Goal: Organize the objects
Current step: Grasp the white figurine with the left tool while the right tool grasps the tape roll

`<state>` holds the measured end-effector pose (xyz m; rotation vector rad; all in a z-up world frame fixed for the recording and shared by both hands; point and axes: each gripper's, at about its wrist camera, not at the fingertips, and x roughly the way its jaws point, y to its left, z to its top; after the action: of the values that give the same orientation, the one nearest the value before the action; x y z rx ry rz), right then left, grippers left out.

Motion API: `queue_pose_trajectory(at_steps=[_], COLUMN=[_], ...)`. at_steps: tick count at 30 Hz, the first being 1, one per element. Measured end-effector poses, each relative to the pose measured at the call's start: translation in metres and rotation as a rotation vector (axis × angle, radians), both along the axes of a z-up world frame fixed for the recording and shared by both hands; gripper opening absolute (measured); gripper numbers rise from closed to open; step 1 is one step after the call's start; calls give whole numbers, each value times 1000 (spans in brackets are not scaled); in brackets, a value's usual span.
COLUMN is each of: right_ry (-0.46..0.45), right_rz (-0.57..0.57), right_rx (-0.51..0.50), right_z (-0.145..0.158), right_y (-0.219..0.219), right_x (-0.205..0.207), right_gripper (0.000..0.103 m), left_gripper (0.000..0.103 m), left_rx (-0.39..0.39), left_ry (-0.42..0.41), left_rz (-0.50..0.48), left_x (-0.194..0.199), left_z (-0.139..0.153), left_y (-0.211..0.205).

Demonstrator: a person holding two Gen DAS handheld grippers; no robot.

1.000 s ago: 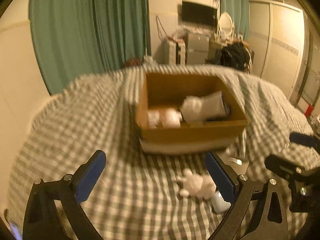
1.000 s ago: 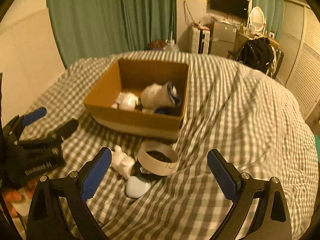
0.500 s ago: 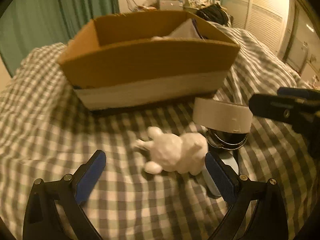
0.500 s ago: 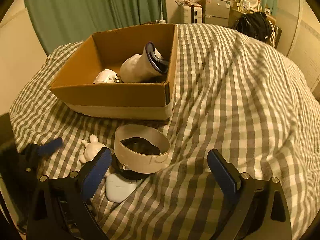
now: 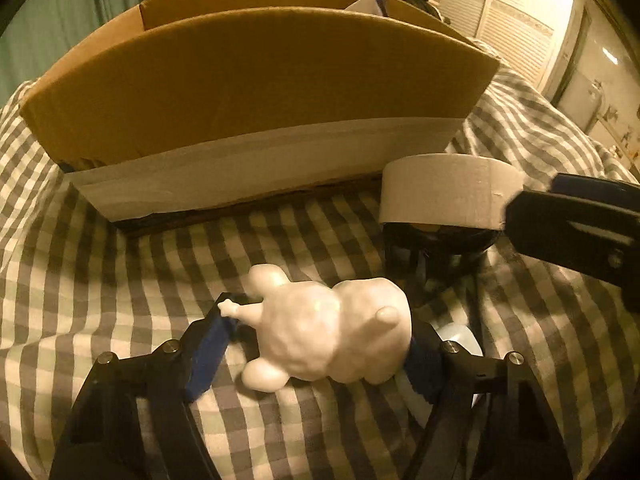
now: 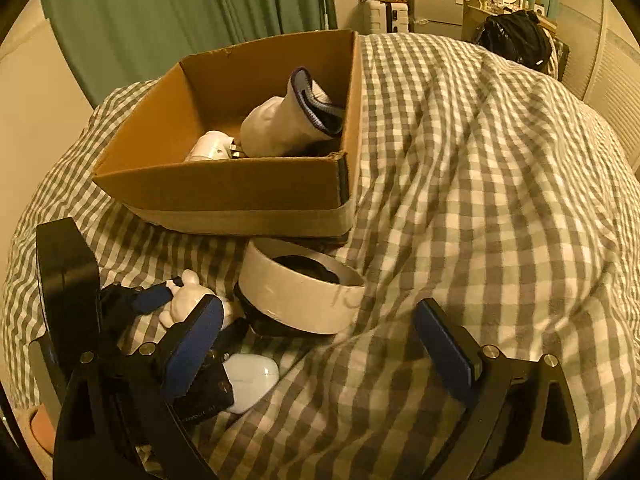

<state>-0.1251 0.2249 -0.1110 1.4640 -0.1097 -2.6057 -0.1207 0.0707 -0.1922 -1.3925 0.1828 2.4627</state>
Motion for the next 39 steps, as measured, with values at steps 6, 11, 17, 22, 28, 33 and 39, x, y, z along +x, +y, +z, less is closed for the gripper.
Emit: queue_pose_trajectory(at_steps=[6,11,17,22,28,33,39], right_ry=[-36,-89,-133,-119,-19,47,110], right_rz=[19,19,38,36,35,26,18], right_rx=[-30,-56,35,26,28,24,24], right_z=[-7,-18,-33,-32,-14,4,27], right_y=[-7,-11,-26,-28,-33,-31,-31], right_x=[-11,-26,-30,-26,-7,10,36], right_gripper=[97,97,92,85,84,84,84], left_gripper=[67,67,67,67,67,67,67], left_rx=[5,-5,-26,-18,-24,-26,-10], left_ry=[1,31,79,94,116,146,162], left_rz=[45,75,107,131,152,158,165], left_x=[9,16,24,34,32,40,52], left_z=[14,29,46,56,67,73,84], left_y=[-14,-22,-31,-51,-55,-52,-55])
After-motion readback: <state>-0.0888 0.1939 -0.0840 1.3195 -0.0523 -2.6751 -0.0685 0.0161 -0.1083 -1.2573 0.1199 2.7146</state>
